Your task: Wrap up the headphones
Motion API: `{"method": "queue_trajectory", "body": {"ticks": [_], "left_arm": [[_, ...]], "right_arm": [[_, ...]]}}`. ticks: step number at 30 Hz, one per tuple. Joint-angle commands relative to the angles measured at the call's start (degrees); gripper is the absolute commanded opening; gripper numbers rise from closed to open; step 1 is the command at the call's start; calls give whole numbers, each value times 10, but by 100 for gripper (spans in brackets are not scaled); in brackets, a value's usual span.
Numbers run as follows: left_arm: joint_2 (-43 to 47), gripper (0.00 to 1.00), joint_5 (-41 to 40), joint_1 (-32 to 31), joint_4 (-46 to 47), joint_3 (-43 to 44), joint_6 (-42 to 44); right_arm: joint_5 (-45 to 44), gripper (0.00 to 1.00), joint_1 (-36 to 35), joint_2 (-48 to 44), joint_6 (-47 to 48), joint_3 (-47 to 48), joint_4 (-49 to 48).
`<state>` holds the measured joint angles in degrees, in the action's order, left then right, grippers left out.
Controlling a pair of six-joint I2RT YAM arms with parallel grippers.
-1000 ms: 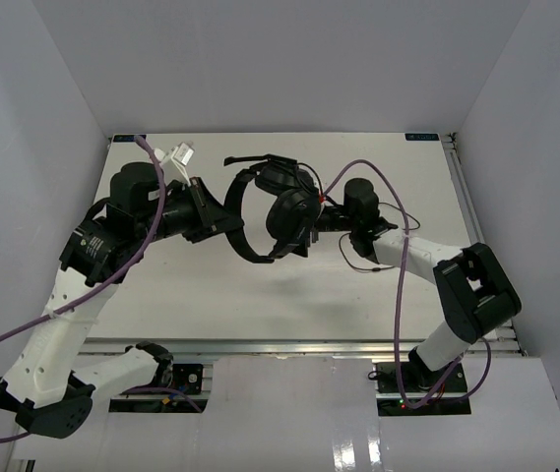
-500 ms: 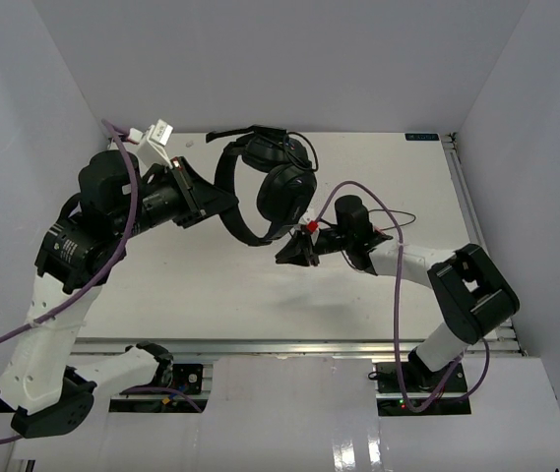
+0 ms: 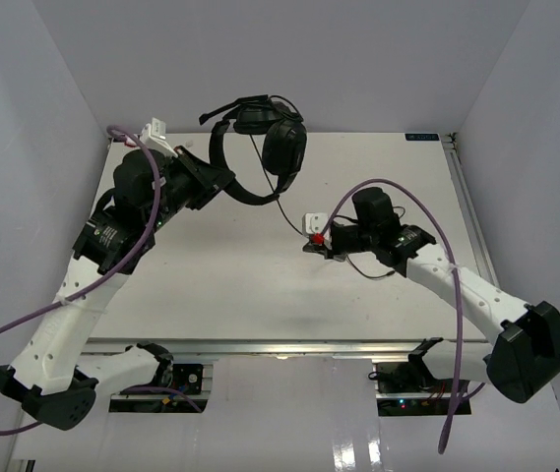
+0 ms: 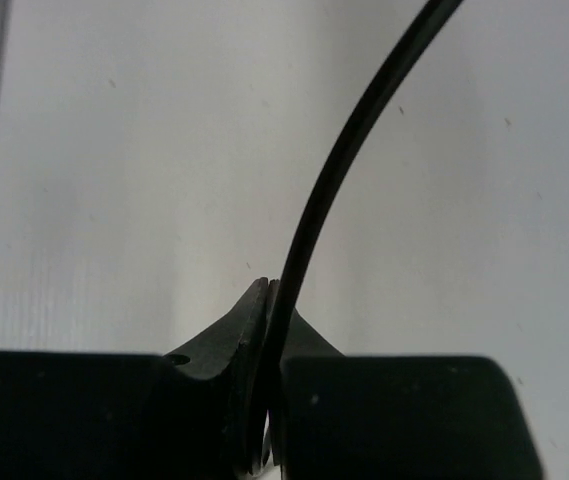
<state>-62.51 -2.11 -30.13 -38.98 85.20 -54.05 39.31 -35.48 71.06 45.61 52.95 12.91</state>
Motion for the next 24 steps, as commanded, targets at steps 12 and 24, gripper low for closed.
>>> {"method": "queue_trajectory", "body": {"ticks": [12,24], "left_arm": [[-66,0,-209,-2,112,-49,37],[-47,0,-176,-2,95,-134,119]], "right_arm": [[-588,7,-189,-114,325,205,216],[-732,8,-307,-42,418,262,79]]}}
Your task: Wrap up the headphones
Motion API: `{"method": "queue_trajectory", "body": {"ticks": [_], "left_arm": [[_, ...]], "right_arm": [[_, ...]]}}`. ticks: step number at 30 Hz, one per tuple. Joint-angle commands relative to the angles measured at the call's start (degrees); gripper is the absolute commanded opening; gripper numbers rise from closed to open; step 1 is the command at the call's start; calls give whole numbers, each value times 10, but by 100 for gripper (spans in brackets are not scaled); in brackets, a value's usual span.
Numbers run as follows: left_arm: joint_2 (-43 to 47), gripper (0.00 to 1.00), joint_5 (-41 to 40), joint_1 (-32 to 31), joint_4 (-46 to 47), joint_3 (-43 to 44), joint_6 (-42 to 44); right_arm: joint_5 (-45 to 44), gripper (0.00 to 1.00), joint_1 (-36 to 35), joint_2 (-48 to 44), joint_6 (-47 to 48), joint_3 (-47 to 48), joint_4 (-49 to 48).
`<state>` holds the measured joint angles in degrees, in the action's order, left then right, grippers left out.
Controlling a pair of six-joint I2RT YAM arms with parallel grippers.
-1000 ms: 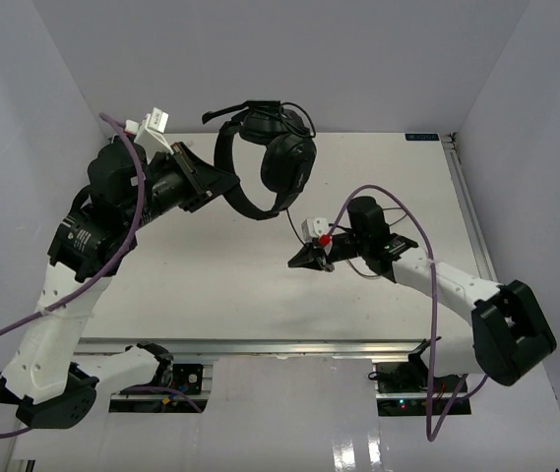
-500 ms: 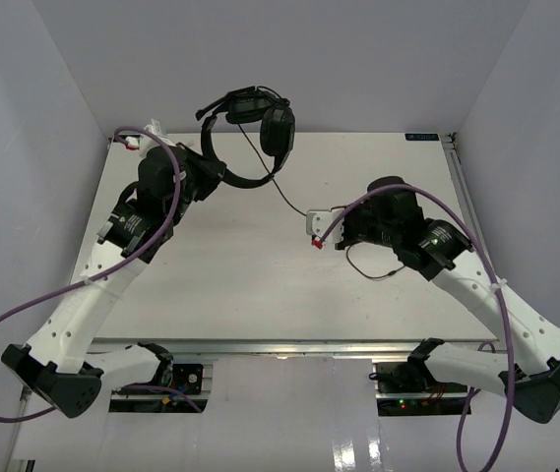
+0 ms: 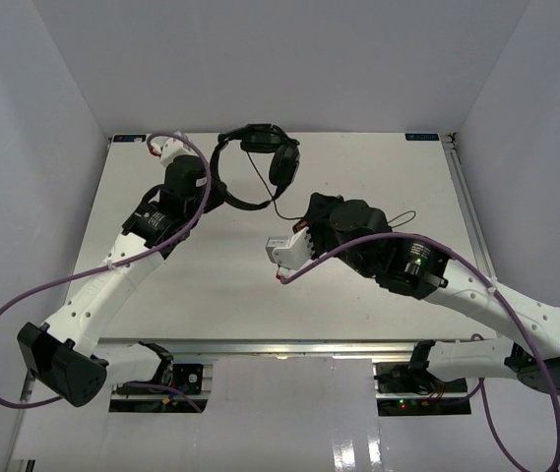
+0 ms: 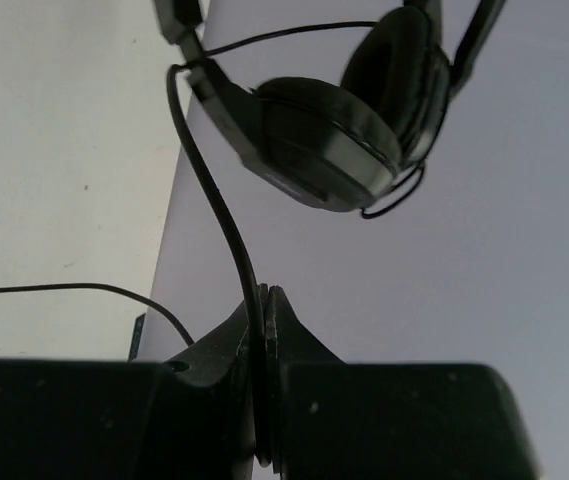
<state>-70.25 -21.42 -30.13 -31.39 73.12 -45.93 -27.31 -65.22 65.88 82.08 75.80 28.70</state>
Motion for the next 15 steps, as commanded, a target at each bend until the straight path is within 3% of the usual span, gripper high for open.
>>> {"method": "queue_trajectory", "body": {"ticks": [1,8,12,15], "left_arm": [[29,0,26,-2,17,-19,48],[18,0,106,-2,1,-60,108],[27,0,152,-3,1,-87,140],[28,0,193,-4,2,-95,165]], "right_arm": [[-70,8,-11,15,67,32,-102],[-71,8,-13,55,93,48,-188],[-65,19,-11,59,80,40,-190],[-50,22,0,63,63,36,-190]]}}
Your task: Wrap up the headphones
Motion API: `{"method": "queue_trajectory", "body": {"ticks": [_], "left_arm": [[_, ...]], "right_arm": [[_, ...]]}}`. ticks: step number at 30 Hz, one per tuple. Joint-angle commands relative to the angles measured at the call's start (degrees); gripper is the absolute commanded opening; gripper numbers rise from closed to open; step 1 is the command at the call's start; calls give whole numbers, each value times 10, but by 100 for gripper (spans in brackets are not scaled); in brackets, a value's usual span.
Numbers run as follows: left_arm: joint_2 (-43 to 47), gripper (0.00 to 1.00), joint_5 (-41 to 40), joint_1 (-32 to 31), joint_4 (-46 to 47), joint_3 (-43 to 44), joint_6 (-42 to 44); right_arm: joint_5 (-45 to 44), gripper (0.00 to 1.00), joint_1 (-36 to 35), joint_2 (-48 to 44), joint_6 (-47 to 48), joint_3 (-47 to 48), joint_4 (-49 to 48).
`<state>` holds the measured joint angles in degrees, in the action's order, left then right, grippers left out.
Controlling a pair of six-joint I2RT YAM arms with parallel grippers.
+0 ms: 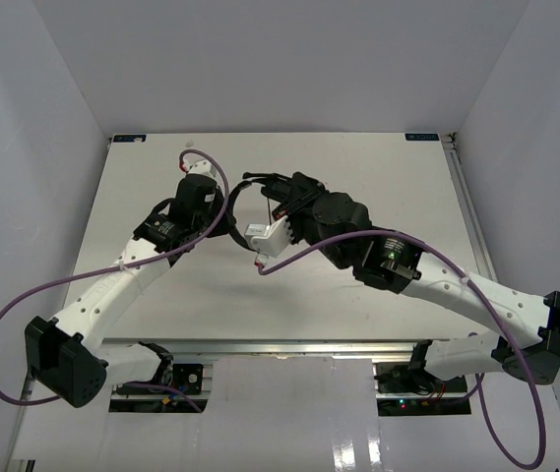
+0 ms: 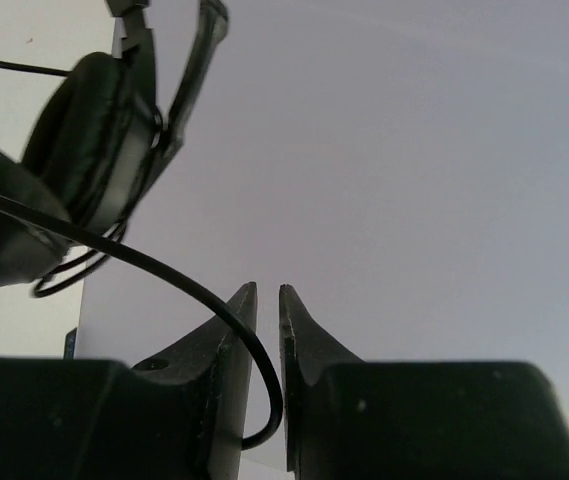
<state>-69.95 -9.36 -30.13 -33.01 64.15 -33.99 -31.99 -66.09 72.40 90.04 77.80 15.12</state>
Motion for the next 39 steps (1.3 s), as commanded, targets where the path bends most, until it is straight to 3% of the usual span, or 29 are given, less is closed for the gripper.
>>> {"method": "queue_trajectory", "body": {"ticks": [1,5,14,35,39], "left_arm": [[25,0,80,-5,18,-7,51],[36,0,143,-10,26,-22,72],[33,0,200,-36,25,-42,112],[48,0,181,-120,16,-41,92],[61,0,168,-120,-8,-30,88]], "right_arm": [[2,22,17,0,-25,23,-54],[48,22,47,15,-87,54,-13],[169,22,107,40,-223,114,42],[326,19,209,129,-404,176,76],[386,21,255,127,-430,184,103]]}}
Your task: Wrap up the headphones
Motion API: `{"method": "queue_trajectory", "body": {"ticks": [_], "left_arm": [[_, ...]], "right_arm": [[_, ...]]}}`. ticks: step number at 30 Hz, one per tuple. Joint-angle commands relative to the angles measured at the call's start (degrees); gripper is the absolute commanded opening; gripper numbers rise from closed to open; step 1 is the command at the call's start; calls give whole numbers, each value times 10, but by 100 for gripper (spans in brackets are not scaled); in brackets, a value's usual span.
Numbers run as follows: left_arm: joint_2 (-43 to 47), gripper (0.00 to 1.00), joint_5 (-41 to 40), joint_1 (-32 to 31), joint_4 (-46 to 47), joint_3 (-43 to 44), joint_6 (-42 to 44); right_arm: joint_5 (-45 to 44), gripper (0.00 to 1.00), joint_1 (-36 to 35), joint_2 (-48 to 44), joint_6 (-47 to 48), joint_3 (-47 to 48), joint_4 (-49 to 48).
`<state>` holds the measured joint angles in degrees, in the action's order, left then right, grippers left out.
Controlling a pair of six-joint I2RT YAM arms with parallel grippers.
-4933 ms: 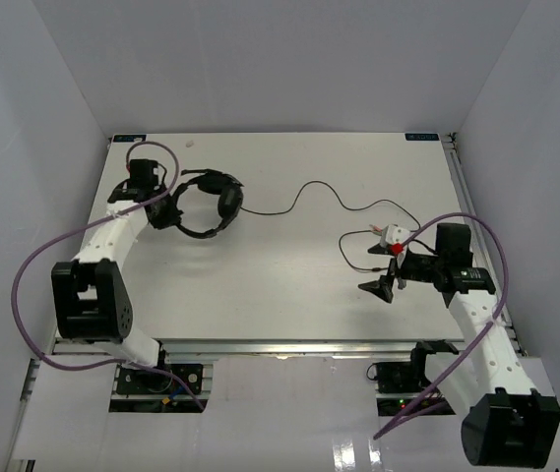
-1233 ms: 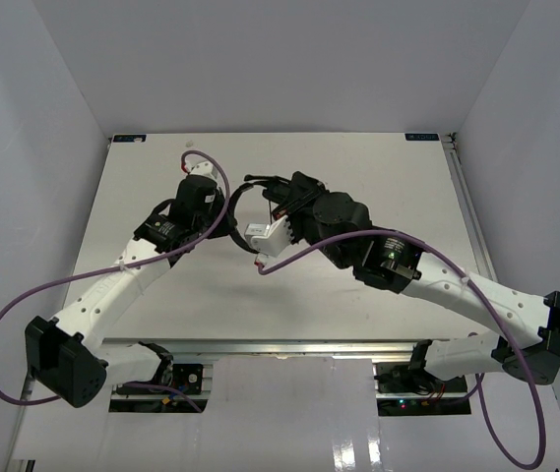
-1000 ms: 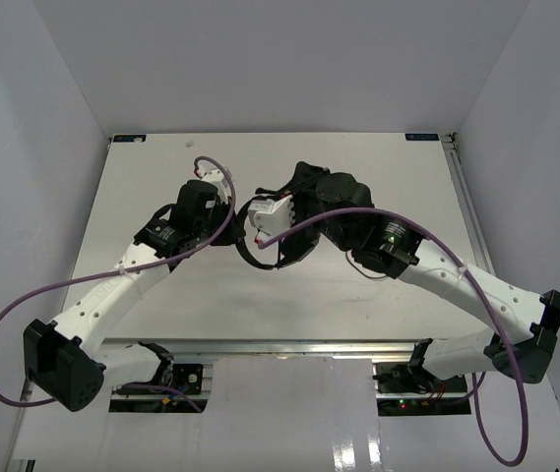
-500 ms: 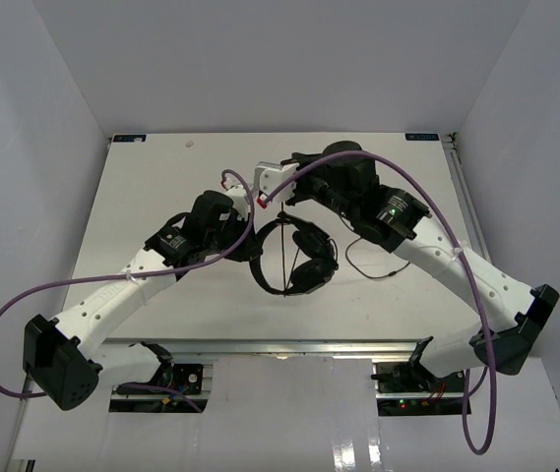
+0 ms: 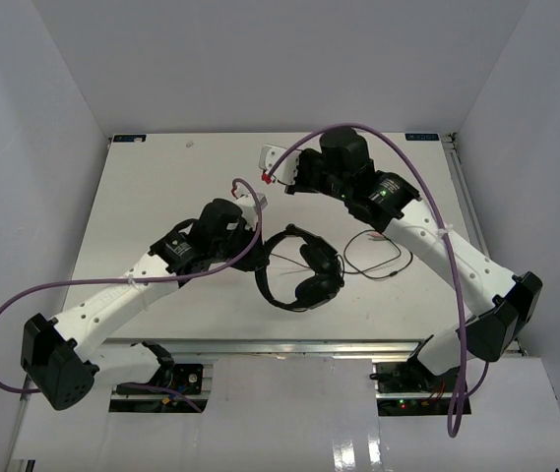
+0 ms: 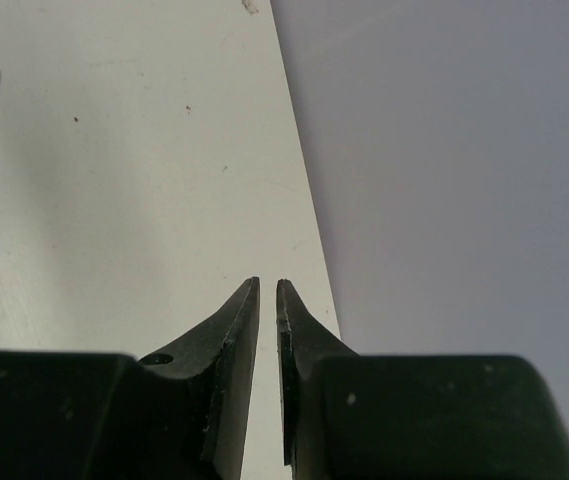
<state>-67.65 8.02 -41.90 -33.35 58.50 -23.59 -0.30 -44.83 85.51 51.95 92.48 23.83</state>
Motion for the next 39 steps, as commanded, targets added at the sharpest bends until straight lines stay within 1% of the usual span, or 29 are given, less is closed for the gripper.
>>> {"method": "queue_trajectory", "body": {"ticks": [1,2,3,4,5,6,7,8,9,11,13,15,17,19,22,25,29,32,34,35,37,39], "left_arm": [[41,0,-9,-2,-14,30,-16],[46,0,-11,-2,-25,34,-17],[49,0,-11,-2,-34,38,-18],[53,0,-11,-2,-40,42,-19],[58,0,-10,-2,-46,44,-21],[63,0,-8,-2,-53,47,-23],[69,0,-5,-2,-62,52,-25],[74,0,-1,-2,-71,57,-27],[77,0,3,-2,-80,64,-28],[79,0,12,-2,-105,77,-34],[77,0,24,-2,-128,98,-39],[75,0,38,-3,-145,121,-46],[72,0,50,-3,-157,139,-54],[71,0,59,-3,-166,154,-57],[62,0,60,-3,-188,188,-58],[50,0,60,-3,-203,208,-57],[34,0,69,-3,-205,227,-58],[26,0,76,-4,-211,238,-59],[28,0,78,-4,-214,243,-58],[30,0,79,-4,-215,245,-58],[35,0,80,-4,-216,243,-58],[40,0,80,-3,-216,237,-58]], "right_arm": [[99,23,61,-5,-61,42,28],[143,26,81,-6,-79,44,39],[180,31,109,-7,-90,44,56],[227,39,141,-8,-96,43,79],[299,45,164,-7,-100,39,97],[345,55,188,-7,-96,31,119],[388,74,216,-8,-87,14,146],[438,89,238,-10,-72,-7,169],[501,95,249,-14,-47,-34,185],[549,98,257,-23,15,-113,198],[609,99,257,-24,50,-161,183],[658,97,257,-16,37,-216,100],[690,94,250,5,-49,-250,20],[706,94,242,25,-105,-270,-48],[713,94,202,70,-210,-295,-178],[703,93,164,86,-249,-308,-219],[655,93,119,99,-336,-334,-354],[653,96,113,126,-387,-326,-416],[656,96,111,140,-394,-311,-417],[657,94,110,146,-395,-304,-415],[661,75,103,154,-391,-296,-404],[676,53,102,160,-375,-281,-378]]}}
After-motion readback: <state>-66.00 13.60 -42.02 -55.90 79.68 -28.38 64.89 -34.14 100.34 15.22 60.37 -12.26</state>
